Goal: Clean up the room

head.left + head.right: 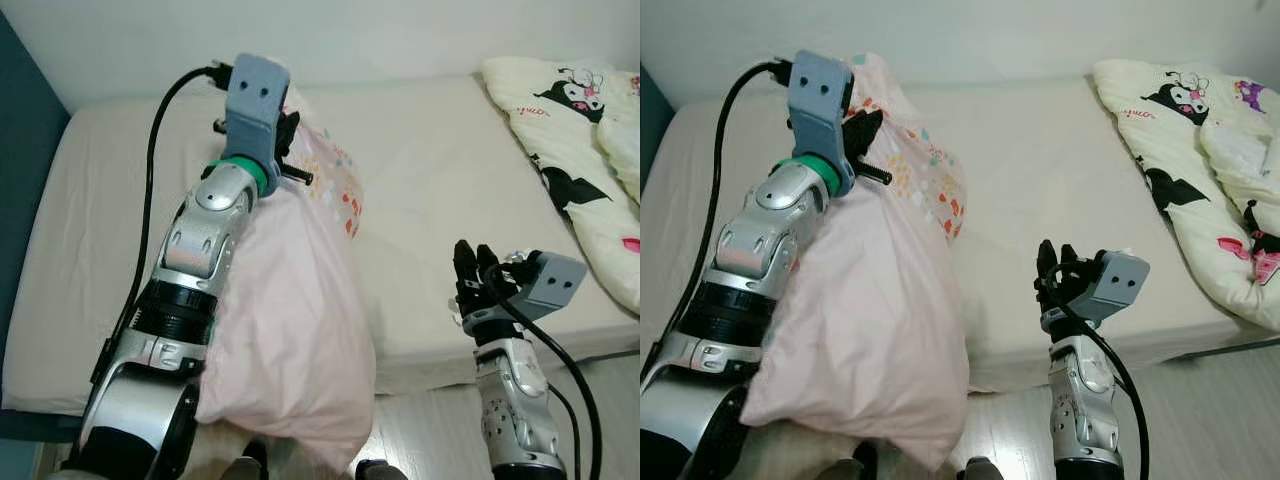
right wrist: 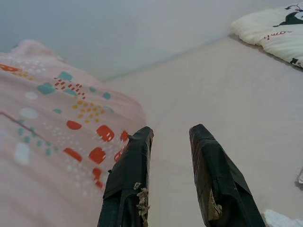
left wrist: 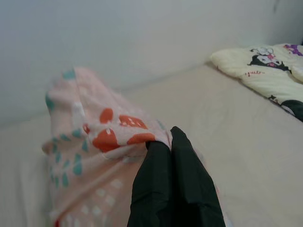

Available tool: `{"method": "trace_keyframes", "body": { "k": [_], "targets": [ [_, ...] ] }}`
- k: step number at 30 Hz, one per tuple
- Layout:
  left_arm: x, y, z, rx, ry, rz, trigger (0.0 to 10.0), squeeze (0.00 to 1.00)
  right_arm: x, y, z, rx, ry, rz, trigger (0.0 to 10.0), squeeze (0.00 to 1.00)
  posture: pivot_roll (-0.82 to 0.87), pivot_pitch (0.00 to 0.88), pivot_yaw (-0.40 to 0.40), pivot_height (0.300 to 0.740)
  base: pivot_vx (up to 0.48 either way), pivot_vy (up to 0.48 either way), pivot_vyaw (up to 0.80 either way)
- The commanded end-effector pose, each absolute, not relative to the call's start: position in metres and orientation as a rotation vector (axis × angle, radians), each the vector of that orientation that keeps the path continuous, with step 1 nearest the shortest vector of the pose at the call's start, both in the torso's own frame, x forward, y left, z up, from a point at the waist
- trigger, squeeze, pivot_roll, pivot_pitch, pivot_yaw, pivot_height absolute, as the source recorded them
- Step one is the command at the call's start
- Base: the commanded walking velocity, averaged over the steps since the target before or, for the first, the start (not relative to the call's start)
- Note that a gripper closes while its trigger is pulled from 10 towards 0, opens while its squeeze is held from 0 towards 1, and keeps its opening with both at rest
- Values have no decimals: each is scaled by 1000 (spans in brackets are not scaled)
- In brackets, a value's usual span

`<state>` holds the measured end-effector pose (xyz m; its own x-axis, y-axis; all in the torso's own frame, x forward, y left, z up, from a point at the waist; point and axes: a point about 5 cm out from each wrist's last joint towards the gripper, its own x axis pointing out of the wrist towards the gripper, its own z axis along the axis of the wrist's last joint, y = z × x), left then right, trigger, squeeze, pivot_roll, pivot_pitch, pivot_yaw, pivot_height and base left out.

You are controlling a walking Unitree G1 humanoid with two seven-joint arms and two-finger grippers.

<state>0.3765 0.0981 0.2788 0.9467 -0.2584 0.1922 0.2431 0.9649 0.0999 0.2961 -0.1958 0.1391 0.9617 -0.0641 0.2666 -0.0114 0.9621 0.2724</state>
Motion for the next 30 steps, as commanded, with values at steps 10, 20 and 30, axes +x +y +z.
{"method": "trace_keyframes", "body": {
  "k": [10,20,30],
  "targets": [
    [368,99,292,42,-282,-256,10000,0,291,-201,135,286,-269,-64,10000,0,-56,109,81,739,0,0,0],
    [366,95,292,78,-299,-262,10000,0,291,-201,133,294,-265,-68,10000,0,-58,111,84,739,0,0,0],
    [365,97,293,90,-303,-252,10000,0,292,-200,132,301,-258,-69,10000,0,-55,112,85,739,0,270,0]
  ]
}}
